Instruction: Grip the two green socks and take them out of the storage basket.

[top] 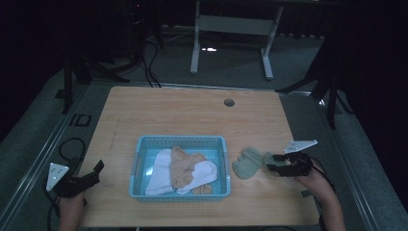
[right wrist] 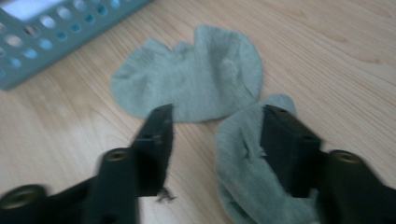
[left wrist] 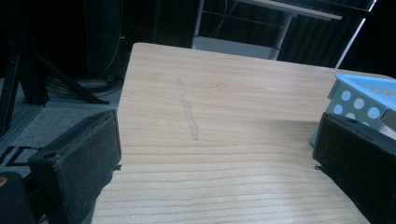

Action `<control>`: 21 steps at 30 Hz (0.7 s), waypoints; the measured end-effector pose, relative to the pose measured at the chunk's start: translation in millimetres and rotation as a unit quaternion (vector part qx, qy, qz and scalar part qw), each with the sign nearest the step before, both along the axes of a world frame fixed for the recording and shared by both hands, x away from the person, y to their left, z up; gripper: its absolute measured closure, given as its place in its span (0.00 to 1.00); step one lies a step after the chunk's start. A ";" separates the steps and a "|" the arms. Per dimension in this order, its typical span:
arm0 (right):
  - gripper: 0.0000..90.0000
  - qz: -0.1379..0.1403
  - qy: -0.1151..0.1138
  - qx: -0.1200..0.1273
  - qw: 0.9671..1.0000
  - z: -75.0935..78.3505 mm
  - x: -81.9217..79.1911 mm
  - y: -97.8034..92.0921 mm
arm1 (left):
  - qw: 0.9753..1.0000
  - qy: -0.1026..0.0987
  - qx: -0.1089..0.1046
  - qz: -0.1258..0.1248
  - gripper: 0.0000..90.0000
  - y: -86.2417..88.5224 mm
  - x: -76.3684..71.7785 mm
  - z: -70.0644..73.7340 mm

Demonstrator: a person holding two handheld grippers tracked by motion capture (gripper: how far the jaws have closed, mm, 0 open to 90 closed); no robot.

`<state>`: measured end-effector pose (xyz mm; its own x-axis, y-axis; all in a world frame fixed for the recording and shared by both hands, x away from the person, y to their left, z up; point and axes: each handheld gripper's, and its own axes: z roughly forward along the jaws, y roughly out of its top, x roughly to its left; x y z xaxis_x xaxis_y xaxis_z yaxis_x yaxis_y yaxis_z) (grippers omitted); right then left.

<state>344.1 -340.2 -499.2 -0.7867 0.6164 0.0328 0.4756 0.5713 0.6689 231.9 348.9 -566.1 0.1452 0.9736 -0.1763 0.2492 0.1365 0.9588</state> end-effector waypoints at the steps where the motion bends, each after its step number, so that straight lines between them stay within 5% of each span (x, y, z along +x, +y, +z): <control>1: 0.43 -0.003 -0.004 0.002 1.000 0.7 -1.3 -0.3 | 1.000 0.000 0.000 0.000 0.01 -0.1 0.0 0.0; 4: 0.30 -0.003 -0.009 0.024 1.000 0.8 -5.2 -3.4 | 1.000 0.000 0.000 0.000 0.01 0.0 -0.1 0.0; 9: 0.23 -0.006 -0.018 0.056 0.998 -3.2 -11.5 -8.2 | 1.000 0.000 0.000 0.001 0.01 -0.1 -0.1 0.0; 14: 0.19 -0.010 -0.024 0.062 0.998 -9.0 -18.3 -7.4 | 1.000 -0.001 0.000 0.000 0.01 -0.1 -0.2 -0.1; 17: 0.15 -0.018 -0.035 0.036 0.999 -13.0 -21.8 -5.1 | 1.000 -0.001 0.001 0.000 0.01 -0.2 -0.1 0.0; 21: 0.15 -0.005 -0.030 0.041 0.999 -17.7 -27.5 -3.5 | 1.000 -0.001 -0.001 0.000 0.01 0.1 -0.2 -0.1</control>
